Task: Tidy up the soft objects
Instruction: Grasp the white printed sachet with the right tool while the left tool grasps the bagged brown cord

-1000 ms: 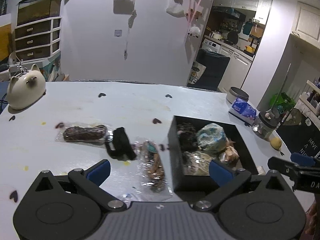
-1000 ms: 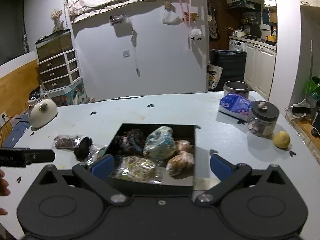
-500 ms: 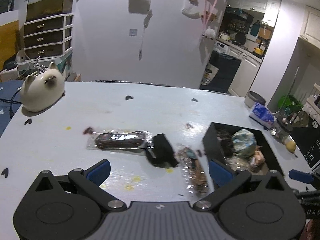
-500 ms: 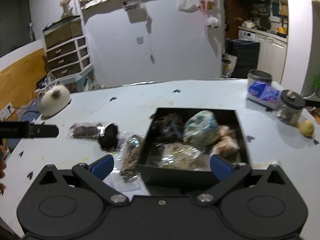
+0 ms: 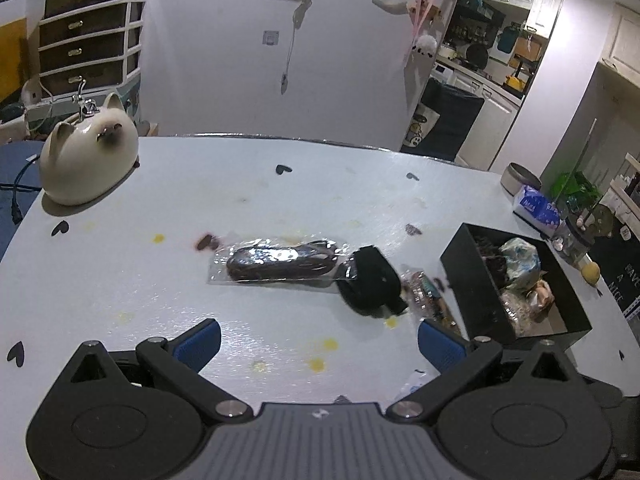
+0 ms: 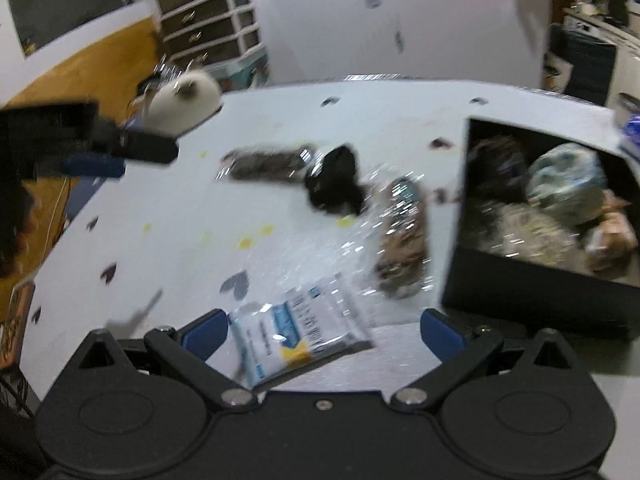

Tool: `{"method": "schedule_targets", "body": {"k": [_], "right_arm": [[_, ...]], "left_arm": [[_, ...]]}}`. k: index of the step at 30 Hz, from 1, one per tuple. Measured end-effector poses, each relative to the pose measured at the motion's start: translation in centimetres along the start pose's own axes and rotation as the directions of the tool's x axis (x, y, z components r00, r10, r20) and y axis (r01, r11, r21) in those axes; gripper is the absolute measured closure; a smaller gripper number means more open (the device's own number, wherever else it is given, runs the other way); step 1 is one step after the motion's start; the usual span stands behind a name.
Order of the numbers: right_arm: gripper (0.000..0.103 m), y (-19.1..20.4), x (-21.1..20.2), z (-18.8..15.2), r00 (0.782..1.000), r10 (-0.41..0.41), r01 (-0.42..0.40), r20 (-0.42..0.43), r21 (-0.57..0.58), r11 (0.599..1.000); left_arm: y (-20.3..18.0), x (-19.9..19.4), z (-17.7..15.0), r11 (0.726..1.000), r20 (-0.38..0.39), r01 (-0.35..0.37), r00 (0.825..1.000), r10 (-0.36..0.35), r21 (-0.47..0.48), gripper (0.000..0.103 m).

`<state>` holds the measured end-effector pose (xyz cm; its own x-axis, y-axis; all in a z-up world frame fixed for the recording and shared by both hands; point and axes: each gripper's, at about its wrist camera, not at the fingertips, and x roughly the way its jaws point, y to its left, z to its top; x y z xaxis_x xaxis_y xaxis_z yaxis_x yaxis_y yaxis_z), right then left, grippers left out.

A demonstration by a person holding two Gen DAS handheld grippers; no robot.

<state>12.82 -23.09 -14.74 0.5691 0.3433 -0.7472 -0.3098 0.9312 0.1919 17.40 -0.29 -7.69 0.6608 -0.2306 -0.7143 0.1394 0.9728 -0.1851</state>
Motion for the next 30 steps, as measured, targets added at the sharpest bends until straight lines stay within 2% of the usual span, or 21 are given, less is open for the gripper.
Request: {"method": "schedule_targets", "body": {"k": [6, 9, 16, 24, 27, 30], "right_arm": [[0.000, 0.5, 3.8, 0.2, 0.999, 0.016, -0.017, -0.049, -0.018, 1.000], [0.000, 0.2, 5.1, 0.7, 0.997, 0.032, -0.032, -0.074, 0.000, 0.999], [0.000, 1.7, 5.4, 0.5, 0.988, 0.104, -0.107, -0.118, -0.025, 0.994], [0.000, 4.4, 6.0, 0.4, 0.986, 0.025, -0.041, -0.162, -0.097, 0.994], [0.000, 5.0, 6.2, 0.3, 0.986, -0.005, -0.015, -0.167, -0.120, 0.993], [0.000, 5.4, 6.3, 0.2, 0.984, -0.026, -0.003, -0.177, -0.159, 0.987]], "left_arm": [[2.0, 1.3, 0.6, 0.999, -0.014, 0.025, 1.000, -0.024, 0.037, 0.000], [2.8, 2.2, 1.4, 0.995, -0.013, 0.063, 0.998, -0.062, 0.076, 0.000], [4.0, 6.6, 4.9, 0.967, -0.024, 0.157, 0.988, -0.155, 0.200, 0.000], [3.3, 12.9, 9.6, 0.908, -0.068, 0.270, 0.963, -0.262, 0.322, 0.000], [3.2, 15.6, 10.6, 0.888, -0.116, 0.313, 0.950, -0.291, 0.336, 0.000], [3.3, 18.1, 11.1, 0.881, -0.158, 0.339, 0.940, -0.303, 0.330, 0.000]]}}
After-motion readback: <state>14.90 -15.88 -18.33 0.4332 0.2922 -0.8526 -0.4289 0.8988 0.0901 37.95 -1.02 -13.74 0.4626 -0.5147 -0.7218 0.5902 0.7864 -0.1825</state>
